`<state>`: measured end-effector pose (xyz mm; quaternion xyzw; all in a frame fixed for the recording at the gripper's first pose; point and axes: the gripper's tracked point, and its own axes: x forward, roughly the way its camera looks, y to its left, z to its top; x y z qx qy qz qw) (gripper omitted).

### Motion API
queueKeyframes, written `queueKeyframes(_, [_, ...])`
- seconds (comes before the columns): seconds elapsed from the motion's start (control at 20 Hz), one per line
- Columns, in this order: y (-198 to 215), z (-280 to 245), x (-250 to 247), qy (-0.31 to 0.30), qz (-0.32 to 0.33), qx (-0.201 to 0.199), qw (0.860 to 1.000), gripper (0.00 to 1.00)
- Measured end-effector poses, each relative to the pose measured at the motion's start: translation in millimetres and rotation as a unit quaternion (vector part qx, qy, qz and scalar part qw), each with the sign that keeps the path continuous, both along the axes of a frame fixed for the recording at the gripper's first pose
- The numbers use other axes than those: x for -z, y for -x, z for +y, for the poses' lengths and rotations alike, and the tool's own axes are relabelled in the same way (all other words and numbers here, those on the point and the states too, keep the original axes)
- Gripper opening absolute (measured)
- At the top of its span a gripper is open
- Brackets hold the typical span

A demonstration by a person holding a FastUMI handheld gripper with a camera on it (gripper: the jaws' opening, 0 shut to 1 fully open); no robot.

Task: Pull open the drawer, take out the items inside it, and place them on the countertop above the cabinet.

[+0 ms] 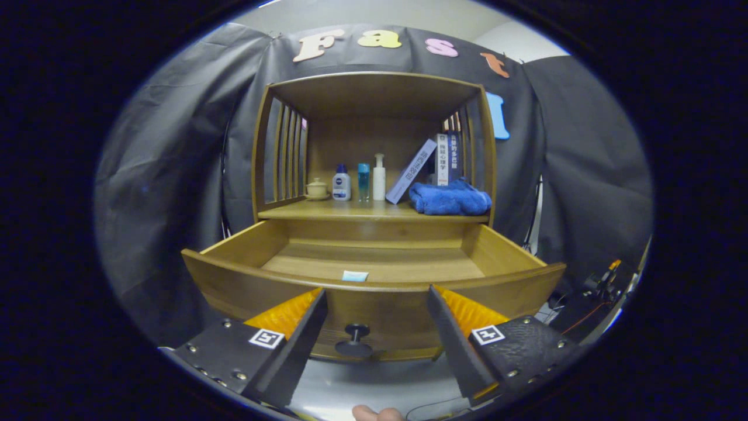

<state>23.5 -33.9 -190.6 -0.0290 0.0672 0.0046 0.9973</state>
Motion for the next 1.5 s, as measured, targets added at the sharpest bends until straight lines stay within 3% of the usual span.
queueKeyframes(0.45, [-38,5,-62,0.015,-0.019,-0.006,1.000,0.99])
queueKeyframes(0.8, [-105,-4,-59,0.015,0.081,0.006,0.997,0.99])
queueKeyframes(1.15, [-146,-17,5,0.069,0.247,0.039,0.966,0.99])
queueKeyframes(1.3, [-142,10,31,0.069,0.313,-0.015,0.947,0.98])
queueKeyframes(1.4, [-153,18,48,0.075,0.330,-0.015,0.941,0.92])
queueKeyframes(1.5, [-162,33,59,0.063,0.347,-0.019,0.936,0.92])
